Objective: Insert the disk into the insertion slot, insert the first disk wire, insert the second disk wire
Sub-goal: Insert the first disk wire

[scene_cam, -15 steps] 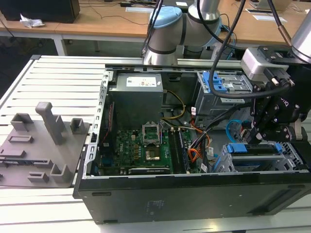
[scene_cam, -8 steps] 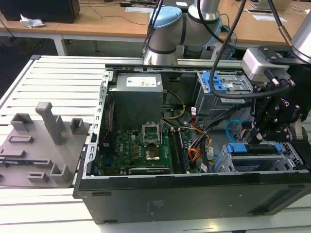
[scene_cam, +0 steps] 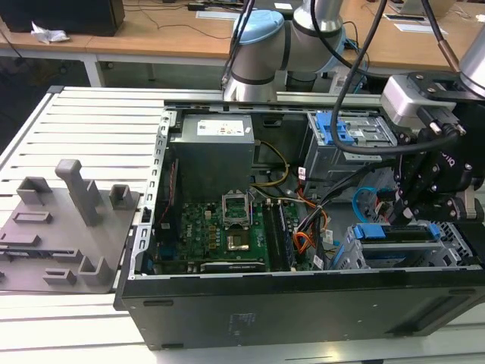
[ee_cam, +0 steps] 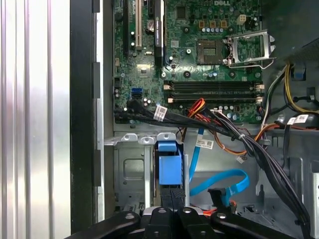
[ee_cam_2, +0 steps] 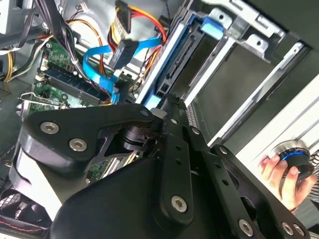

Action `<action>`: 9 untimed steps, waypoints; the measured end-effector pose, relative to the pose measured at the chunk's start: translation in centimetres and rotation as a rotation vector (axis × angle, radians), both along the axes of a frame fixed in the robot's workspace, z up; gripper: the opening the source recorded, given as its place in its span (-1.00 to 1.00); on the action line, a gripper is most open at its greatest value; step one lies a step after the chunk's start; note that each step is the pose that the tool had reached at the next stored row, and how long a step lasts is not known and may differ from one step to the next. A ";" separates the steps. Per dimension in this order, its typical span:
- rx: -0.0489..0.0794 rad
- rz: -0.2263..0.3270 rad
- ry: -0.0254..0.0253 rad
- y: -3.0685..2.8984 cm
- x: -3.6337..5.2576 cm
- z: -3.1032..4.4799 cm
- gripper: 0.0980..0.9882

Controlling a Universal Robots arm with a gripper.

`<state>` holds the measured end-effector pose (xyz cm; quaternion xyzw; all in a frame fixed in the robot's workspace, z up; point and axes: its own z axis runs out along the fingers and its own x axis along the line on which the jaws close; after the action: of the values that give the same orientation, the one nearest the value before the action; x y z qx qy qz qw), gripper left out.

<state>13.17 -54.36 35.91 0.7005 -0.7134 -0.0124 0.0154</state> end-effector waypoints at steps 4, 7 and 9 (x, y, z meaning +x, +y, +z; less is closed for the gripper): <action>0.000 0.000 0.0001 0.02 0.77 0.00 -0.98; 0.000 0.000 0.0001 0.01 0.80 0.00 -0.98; 0.000 0.000 0.0000 0.01 0.81 0.00 -0.84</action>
<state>13.99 -54.35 35.91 0.7005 -0.7134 -0.0125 0.0154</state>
